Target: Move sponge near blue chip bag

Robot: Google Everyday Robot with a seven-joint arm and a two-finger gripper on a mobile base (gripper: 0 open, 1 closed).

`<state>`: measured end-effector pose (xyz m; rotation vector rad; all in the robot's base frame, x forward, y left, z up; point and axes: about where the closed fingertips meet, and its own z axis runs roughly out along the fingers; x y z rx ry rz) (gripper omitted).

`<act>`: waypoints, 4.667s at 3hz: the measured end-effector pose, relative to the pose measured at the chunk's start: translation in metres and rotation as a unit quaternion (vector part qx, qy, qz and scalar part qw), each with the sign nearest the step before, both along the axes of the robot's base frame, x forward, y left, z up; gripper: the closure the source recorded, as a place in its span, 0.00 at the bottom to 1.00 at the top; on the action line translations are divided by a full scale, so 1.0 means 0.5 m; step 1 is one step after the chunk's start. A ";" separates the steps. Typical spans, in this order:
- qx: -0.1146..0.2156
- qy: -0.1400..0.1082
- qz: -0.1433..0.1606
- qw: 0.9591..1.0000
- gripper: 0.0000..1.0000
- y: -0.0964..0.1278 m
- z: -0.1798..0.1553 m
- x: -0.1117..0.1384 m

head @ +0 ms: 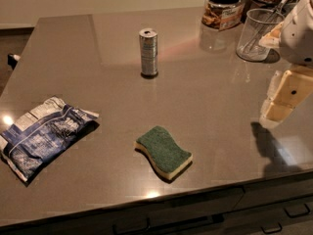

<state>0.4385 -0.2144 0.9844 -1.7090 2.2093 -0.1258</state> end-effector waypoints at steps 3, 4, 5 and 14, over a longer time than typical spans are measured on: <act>0.040 0.009 0.018 0.999 0.00 0.054 -0.057 0.004; 0.061 0.019 0.051 0.997 0.00 0.120 -0.098 -0.003; 0.087 0.038 0.094 0.991 0.00 0.204 -0.154 -0.014; 0.163 0.086 0.241 0.953 1.00 0.581 -0.235 -0.024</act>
Offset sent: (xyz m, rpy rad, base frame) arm 0.0052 0.0200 -0.0371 0.0861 0.0370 0.0153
